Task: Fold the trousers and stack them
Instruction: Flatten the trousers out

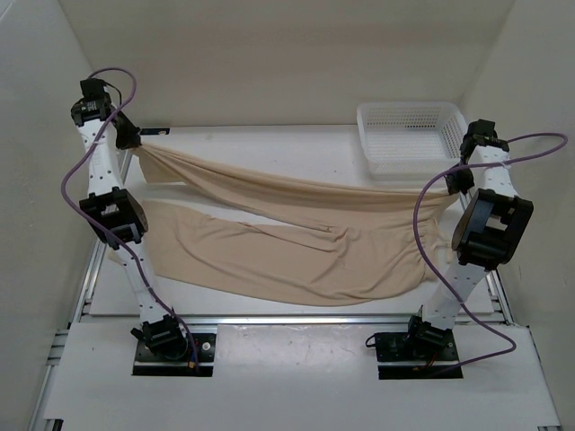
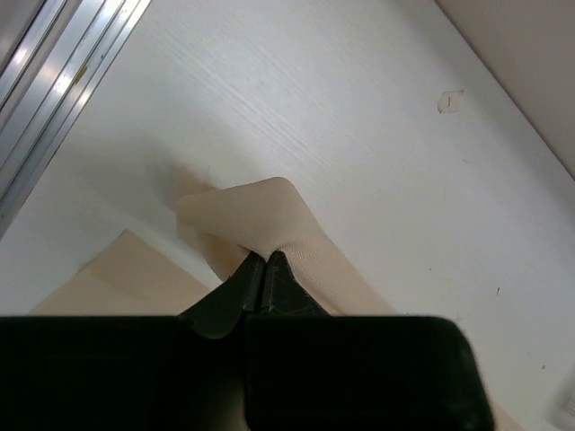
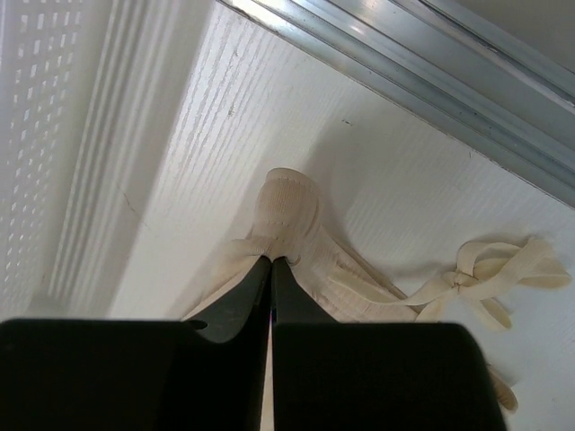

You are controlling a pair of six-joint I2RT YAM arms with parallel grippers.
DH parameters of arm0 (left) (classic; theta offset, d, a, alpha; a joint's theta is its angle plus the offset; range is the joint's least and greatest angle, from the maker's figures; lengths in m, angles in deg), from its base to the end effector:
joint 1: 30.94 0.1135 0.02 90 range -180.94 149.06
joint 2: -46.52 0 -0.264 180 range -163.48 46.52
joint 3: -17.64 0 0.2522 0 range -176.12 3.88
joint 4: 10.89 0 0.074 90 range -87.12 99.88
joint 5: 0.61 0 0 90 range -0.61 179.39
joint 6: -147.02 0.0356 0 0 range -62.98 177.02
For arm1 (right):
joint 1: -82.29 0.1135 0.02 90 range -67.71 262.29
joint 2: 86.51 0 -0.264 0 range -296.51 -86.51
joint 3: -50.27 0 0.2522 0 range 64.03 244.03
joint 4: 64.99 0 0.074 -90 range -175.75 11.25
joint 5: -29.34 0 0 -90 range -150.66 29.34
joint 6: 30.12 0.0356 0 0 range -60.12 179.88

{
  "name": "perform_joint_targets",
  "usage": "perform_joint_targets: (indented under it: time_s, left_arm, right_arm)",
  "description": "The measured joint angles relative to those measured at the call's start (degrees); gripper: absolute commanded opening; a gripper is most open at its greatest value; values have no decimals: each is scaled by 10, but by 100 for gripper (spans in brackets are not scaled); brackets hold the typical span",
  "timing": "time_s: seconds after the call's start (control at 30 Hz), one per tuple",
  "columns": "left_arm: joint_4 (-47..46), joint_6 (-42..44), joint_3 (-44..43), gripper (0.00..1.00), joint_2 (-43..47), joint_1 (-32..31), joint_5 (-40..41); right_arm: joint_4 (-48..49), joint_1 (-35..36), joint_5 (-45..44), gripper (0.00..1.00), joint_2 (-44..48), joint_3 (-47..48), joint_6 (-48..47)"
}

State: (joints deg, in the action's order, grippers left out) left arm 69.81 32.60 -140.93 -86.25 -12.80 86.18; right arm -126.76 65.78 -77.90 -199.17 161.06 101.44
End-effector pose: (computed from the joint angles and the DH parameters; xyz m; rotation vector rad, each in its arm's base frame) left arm 0.4656 0.1505 0.3274 -0.8975 2.3662 -0.1146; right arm 0.4013 -0.1300 0.2521 1.3522 2.2445 -0.2545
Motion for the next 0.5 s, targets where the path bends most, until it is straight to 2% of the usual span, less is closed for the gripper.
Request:
perform_joint_targets:
  time_s: [0.07, 0.1, 0.13, 0.17, 0.3, 0.47, 0.5]
  left_arm:
    - [-3, -1, -29, 10, -23, 0, -4]
    - [-9, -3, -44, 46, -37, 0, -7]
    - [-16, -2, -59, 74, -52, 0, -9]
    - [-23, -6, -77, 98, -71, -1, -13]
    - [-47, -17, -87, 100, -120, -2, -29]
    - [-52, -9, -2, 100, -109, -4, -17]
    - [-52, -6, 19, 96, -100, -4, -12]
  right_arm:
    - [-1, 0, 0, 0, -3, 4, 0]
    - [0, 0, 0, 0, -6, 9, 0]
    - [0, 0, 0, 0, -9, 14, 0]
    - [0, 0, 0, 6, -13, 19, 1]
    - [2, -1, 0, 22, -26, 29, 1]
    - [2, -3, 0, 25, -26, 30, -4]
    - [2, -3, 0, 26, -26, 30, -4]
